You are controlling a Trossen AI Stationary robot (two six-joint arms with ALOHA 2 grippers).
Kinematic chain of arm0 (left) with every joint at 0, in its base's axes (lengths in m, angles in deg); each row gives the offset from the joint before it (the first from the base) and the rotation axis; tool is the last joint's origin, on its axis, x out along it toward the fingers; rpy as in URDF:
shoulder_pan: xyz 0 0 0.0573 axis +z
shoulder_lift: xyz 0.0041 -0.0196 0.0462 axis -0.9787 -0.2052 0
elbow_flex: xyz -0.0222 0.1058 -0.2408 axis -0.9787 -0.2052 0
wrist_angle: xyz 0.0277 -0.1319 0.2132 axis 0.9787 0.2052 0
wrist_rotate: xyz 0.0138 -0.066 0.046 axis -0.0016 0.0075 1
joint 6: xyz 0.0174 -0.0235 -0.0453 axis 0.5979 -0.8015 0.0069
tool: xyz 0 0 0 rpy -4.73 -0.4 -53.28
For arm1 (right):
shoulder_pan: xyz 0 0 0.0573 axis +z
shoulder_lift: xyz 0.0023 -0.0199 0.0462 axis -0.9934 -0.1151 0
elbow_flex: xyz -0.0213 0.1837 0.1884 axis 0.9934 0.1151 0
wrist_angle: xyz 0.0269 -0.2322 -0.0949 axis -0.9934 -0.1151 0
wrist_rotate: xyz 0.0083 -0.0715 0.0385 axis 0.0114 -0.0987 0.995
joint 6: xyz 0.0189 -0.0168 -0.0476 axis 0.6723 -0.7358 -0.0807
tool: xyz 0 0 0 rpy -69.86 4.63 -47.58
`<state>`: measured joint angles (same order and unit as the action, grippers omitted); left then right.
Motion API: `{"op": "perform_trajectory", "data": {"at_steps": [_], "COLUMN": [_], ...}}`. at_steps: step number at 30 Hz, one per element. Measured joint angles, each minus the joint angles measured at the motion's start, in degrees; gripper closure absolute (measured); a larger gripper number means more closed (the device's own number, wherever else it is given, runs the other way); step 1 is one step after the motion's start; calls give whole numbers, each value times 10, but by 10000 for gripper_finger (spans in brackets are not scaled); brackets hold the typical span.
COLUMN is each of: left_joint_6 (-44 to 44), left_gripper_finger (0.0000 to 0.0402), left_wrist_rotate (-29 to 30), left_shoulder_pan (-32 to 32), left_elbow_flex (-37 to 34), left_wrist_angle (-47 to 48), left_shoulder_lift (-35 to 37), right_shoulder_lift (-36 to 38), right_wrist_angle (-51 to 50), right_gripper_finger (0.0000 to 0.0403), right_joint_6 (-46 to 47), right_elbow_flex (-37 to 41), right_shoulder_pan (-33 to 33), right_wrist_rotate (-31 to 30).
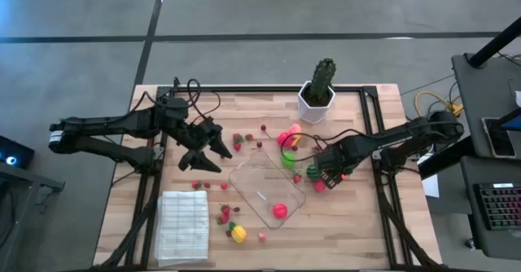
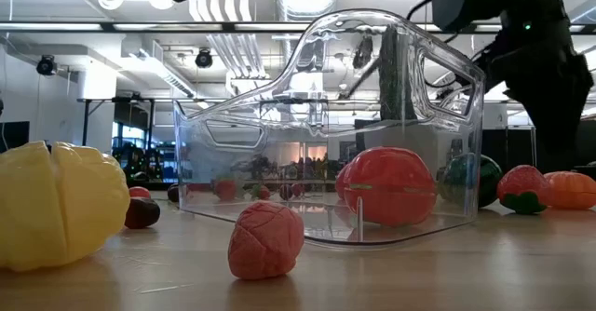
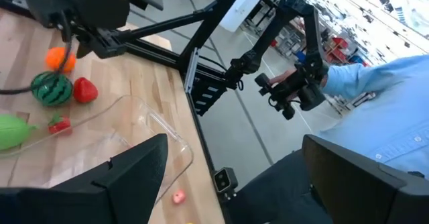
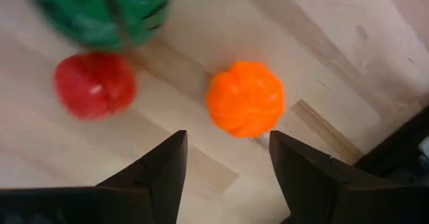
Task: Pick and placing Produce into tupperware
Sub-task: Put the orange pumpkin into the transparent bin
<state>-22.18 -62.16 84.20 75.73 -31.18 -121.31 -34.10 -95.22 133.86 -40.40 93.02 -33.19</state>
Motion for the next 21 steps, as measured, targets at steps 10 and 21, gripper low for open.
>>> {"op": "perform_trajectory", "data": {"at_steps": [10, 21], "left_joint_6": [-14, -27], "left_gripper_finger": [72, 72], "left_wrist_rotate": [17, 19], "left_shoulder_pan": [5, 7], "left_elbow_flex": [-1, -1], "left_wrist_angle": [-37, -47], "left_shoulder_lift": [-12, -22], "right_shoulder_lift": [18, 17], "right_wrist_angle": [8, 76], "right_gripper_finger": [108, 68], "right_joint_6": [85, 83], "right_elbow_flex": [45, 95], "right_shoulder_pan": [0, -1], "right_wrist_rotate": [-10, -25]}}
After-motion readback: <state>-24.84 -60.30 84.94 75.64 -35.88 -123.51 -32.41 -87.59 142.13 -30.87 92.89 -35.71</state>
